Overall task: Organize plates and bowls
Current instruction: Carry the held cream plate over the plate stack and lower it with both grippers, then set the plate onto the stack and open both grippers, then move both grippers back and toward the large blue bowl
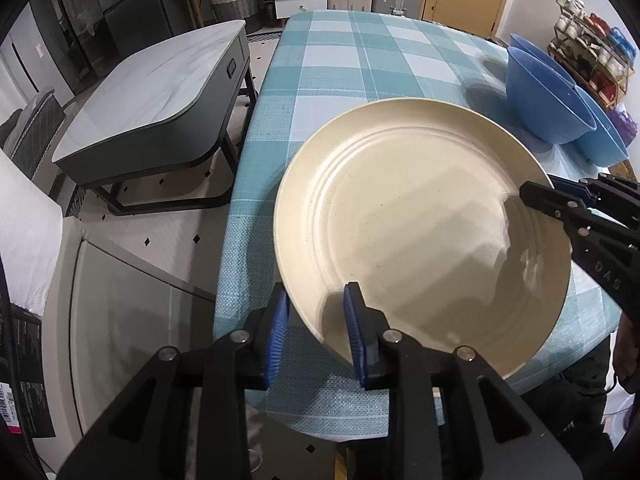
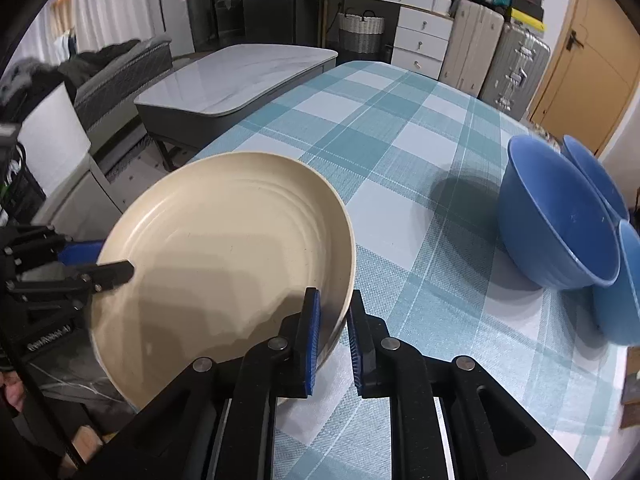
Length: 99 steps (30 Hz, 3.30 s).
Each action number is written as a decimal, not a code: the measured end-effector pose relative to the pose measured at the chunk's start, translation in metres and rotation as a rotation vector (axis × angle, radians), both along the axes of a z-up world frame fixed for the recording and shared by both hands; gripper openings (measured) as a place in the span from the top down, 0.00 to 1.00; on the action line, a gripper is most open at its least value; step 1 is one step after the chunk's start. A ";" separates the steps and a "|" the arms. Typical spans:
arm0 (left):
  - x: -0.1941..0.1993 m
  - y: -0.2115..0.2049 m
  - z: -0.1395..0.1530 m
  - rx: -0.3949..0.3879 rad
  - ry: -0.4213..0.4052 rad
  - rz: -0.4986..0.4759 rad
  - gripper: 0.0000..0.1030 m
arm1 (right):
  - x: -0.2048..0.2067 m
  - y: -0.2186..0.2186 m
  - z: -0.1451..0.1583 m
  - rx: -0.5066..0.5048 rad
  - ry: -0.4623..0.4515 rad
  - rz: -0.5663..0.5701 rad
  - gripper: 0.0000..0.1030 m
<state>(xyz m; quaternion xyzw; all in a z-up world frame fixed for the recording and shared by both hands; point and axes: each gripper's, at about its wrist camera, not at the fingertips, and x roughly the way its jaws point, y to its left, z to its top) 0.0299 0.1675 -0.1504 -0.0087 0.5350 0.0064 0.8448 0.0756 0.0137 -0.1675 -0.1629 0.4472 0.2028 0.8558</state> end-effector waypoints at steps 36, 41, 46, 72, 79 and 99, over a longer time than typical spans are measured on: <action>-0.005 0.006 -0.001 -0.065 0.007 0.003 0.75 | 0.032 0.003 -0.017 -0.019 0.179 0.070 0.81; -0.005 0.008 0.000 -0.077 0.010 0.007 0.74 | 0.036 0.001 -0.016 0.000 0.197 0.070 0.81; -0.006 0.012 0.010 -0.085 -0.020 0.025 0.73 | 0.037 -0.014 0.007 0.103 0.156 0.049 0.81; -0.005 -0.053 0.079 -0.064 -0.272 0.021 0.49 | -0.021 -0.068 0.069 0.289 -0.137 -0.015 0.21; -0.013 -0.081 0.103 -0.043 -0.406 -0.004 0.11 | -0.044 -0.098 0.093 0.324 -0.258 -0.067 0.17; 0.005 -0.181 0.128 -0.058 -0.585 -0.147 0.00 | -0.089 -0.207 0.133 0.302 -0.543 -0.349 0.01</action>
